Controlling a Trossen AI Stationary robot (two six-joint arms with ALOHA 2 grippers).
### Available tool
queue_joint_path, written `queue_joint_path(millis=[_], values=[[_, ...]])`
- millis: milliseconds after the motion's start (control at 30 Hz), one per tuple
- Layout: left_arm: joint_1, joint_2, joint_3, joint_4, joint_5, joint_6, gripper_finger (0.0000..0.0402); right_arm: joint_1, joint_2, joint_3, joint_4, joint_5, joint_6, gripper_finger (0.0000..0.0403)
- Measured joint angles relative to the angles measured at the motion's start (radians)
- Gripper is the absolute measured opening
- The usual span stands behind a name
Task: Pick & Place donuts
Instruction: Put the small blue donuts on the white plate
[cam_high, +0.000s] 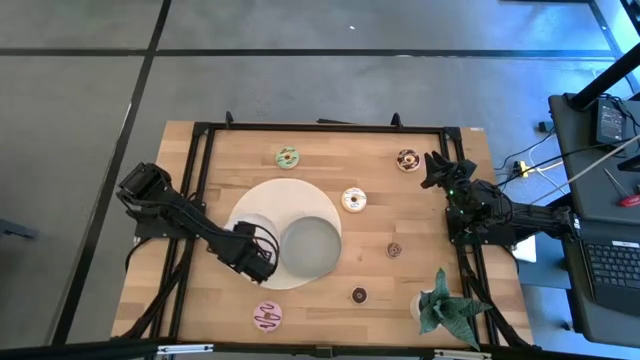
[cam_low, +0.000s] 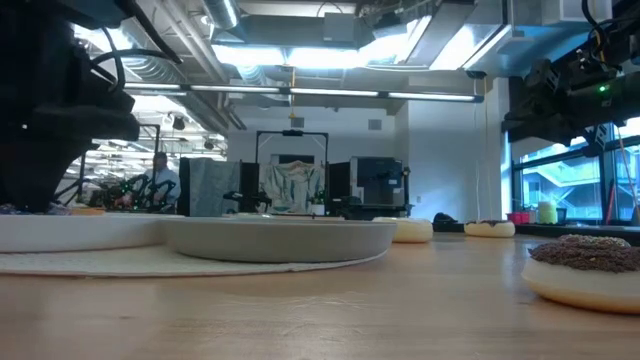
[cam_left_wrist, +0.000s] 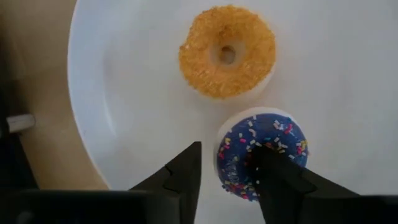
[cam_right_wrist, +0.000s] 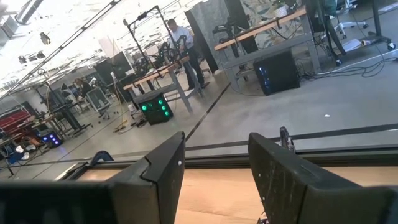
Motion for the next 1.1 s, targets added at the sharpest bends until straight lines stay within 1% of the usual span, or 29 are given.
queue_joint_path(millis=[167, 333, 467, 867, 1033, 1100], values=[[0.0, 0.0, 0.0, -0.005, 0.003, -0.022, 0.0161, 0.0, 0.0, 0.0, 0.0, 0.0, 0.0, 0.0178], [0.0, -0.001, 0.0, -0.005, 0.004, -0.016, 0.0173, 0.0, 0.0, 0.0, 0.0, 0.0, 0.001, 0.0178], [0.0, -0.001, 0.0, -0.008, 0.021, -0.016, 0.0175, 0.0, 0.0, 0.0, 0.0, 0.0, 0.002, 0.0178], [0.0, -0.017, 0.0, -0.009, 0.025, -0.025, 0.0176, 0.0, 0.0, 0.0, 0.0, 0.0, 0.002, 0.0178], [0.0, -0.059, 0.0, -0.025, -0.031, -0.047, 0.0171, 0.0, 0.0, 0.0, 0.001, -0.004, 0.003, 0.0178], [0.0, -0.069, 0.0, -0.028, -0.039, -0.048, 0.0169, 0.0, 0.0, 0.0, 0.002, -0.019, 0.003, 0.0178]])
